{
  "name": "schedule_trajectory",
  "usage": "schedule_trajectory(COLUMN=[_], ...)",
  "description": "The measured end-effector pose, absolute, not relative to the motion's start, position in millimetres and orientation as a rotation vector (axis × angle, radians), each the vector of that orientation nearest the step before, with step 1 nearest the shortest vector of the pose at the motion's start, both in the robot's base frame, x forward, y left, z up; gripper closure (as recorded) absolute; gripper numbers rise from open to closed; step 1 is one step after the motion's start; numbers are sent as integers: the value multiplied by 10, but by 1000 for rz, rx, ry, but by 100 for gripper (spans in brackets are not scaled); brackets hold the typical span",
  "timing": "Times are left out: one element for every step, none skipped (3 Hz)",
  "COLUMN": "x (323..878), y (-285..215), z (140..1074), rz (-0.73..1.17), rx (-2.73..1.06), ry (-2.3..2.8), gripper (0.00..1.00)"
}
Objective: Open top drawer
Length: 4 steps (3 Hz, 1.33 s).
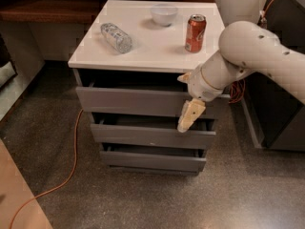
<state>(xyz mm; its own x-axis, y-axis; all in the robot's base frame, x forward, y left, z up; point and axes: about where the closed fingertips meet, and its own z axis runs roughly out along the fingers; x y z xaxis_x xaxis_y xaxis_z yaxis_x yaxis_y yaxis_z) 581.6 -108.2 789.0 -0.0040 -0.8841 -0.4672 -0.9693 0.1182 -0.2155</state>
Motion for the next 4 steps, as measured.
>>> schedule_trajectory(x=[6001, 6370, 6648, 6851], y=[-964, -799, -553, -315], z=[7586, 7303, 7076, 6868], rz=[248, 258, 264, 236], rx=[-1830, -1840, -1855, -1893], ry=[1887, 1867, 1847, 1840], gripper=[0, 0, 0, 0])
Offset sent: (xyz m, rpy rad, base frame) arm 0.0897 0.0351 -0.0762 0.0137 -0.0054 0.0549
